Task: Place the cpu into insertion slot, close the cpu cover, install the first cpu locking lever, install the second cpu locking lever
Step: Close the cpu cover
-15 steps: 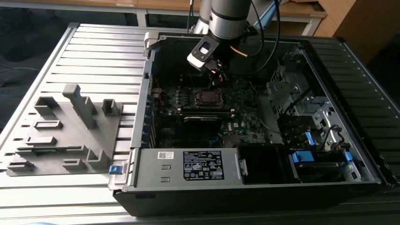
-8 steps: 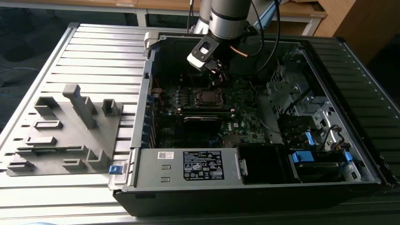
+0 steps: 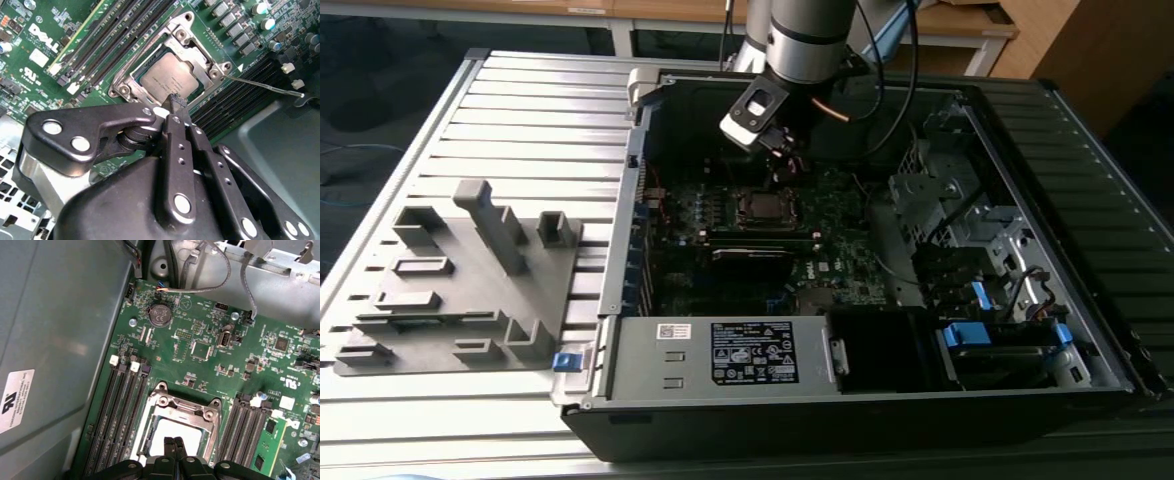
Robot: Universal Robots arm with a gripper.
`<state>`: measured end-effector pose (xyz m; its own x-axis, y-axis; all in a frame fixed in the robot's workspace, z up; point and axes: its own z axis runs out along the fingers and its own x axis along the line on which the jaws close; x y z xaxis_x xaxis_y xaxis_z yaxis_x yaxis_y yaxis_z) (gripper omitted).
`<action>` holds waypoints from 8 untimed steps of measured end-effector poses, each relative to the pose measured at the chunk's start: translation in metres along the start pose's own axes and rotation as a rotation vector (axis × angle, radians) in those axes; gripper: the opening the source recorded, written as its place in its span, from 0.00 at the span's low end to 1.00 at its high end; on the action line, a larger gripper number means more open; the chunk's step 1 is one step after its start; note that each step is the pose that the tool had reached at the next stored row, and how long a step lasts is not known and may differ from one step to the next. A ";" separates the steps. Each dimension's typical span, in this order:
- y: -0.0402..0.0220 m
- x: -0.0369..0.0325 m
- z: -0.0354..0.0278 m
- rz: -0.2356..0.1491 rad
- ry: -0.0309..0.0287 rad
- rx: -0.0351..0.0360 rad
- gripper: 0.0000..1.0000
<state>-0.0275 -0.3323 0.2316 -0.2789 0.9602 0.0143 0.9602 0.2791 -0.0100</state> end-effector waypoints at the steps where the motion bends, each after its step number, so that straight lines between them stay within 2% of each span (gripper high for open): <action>1: 0.0000 0.0000 0.0000 -0.006 -0.0001 0.0001 0.11; 8: 0.0000 0.0000 0.0000 -0.071 -0.0006 0.0009 0.11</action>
<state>-0.0275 -0.3324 0.2316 -0.3467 0.9379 0.0144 0.9379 0.3469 -0.0098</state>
